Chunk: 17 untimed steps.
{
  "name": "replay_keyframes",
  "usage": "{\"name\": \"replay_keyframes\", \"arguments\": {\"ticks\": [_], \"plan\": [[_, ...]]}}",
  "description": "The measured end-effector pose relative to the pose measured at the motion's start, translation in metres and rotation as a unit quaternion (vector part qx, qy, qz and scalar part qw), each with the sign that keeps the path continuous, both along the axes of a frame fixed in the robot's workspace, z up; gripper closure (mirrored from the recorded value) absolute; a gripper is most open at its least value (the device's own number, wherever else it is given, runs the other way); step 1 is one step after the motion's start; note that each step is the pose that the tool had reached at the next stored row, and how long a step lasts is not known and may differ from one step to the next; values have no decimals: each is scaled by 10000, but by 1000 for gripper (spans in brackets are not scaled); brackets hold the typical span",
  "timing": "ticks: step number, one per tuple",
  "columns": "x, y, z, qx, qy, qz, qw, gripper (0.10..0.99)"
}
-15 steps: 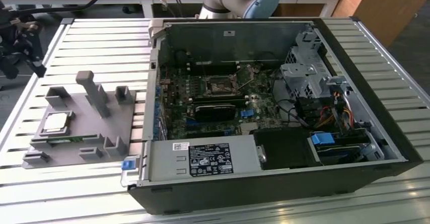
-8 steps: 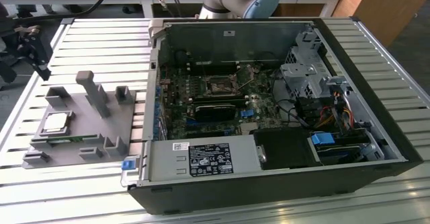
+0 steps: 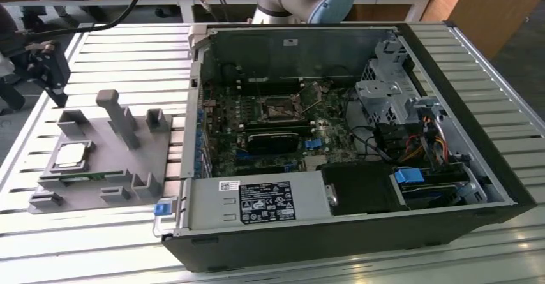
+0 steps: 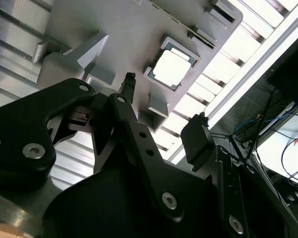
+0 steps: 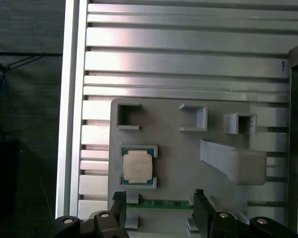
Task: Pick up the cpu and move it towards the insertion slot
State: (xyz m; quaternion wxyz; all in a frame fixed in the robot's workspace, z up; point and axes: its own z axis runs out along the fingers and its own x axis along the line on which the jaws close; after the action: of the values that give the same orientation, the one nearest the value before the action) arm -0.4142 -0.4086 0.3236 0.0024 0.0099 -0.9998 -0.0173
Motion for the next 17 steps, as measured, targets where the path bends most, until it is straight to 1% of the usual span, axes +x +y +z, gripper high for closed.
{"name": "replay_keyframes", "arguments": {"ticks": [7,8,13,17], "plan": [[-15,0,-117,-3,28,0,10000,427],[-16,0,-134,-4,33,2,10000,369],[-25,-4,-227,-4,67,24,10000,369],[-34,-7,-299,-5,83,34,10000,369]]}}
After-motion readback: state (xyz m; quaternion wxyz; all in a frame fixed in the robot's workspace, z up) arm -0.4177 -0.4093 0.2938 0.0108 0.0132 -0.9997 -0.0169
